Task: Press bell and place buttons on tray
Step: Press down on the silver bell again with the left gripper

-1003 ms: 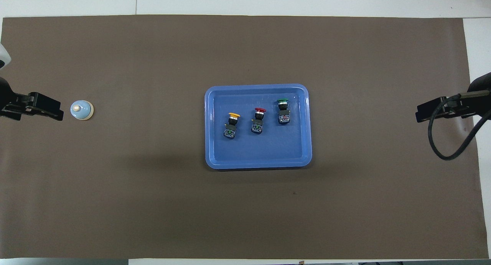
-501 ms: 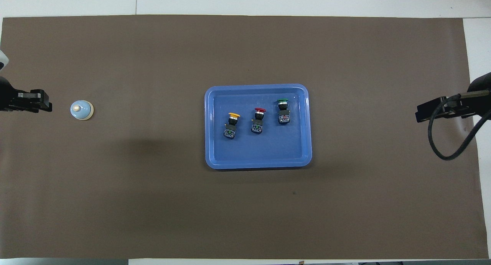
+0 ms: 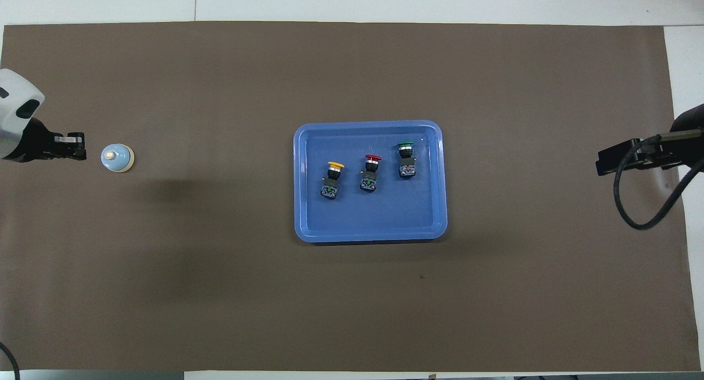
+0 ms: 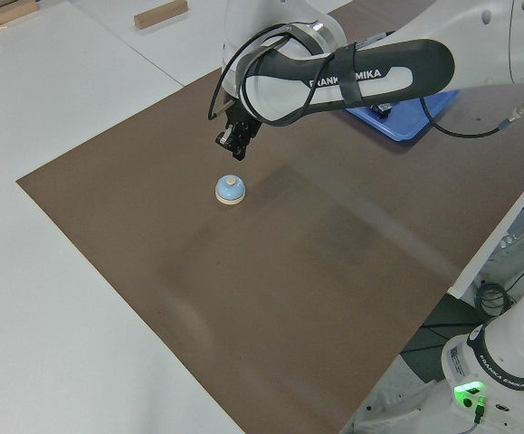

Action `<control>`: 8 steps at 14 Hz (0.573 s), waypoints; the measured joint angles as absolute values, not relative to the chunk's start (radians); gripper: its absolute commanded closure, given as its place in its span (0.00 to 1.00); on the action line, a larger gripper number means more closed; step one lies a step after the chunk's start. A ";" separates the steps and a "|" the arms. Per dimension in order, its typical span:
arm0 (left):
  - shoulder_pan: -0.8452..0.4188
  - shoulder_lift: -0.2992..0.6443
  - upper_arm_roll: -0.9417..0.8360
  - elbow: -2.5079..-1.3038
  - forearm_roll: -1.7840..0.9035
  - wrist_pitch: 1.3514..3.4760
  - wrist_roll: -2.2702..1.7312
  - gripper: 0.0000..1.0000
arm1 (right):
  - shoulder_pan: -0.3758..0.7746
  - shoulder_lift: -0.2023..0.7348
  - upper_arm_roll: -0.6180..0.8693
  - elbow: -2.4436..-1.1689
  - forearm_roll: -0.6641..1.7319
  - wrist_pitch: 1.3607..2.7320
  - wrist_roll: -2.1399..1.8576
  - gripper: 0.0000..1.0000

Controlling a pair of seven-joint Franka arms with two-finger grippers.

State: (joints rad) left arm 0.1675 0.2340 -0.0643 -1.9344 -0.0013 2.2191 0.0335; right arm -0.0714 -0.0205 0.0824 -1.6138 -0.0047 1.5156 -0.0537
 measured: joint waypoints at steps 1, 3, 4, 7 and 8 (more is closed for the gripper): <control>0.170 0.254 -0.064 -1.936 -0.001 2.239 0.033 1.00 | -0.071 -0.021 0.082 -1.614 -0.005 1.516 -0.054 0.00; 0.172 0.281 -0.064 -1.936 -0.001 2.262 0.033 1.00 | -0.071 -0.021 0.082 -1.614 -0.005 1.516 -0.054 0.00; 0.172 0.290 -0.064 -1.936 -0.001 2.270 0.033 1.00 | -0.071 -0.021 0.082 -1.614 -0.005 1.516 -0.054 0.00; 0.174 0.295 -0.065 -1.935 -0.001 2.277 0.033 0.91 | -0.071 -0.021 0.082 -1.614 -0.005 1.516 -0.054 0.00; 0.174 0.296 -0.065 -1.931 -0.001 2.272 0.034 0.61 | -0.071 -0.021 0.082 -1.614 -0.005 1.516 -0.054 0.00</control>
State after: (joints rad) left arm 0.1740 0.2957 -0.0653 -1.9314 -0.0013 2.2717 0.0336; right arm -0.0714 -0.0205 0.0824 -1.6138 -0.0047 1.5156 -0.0537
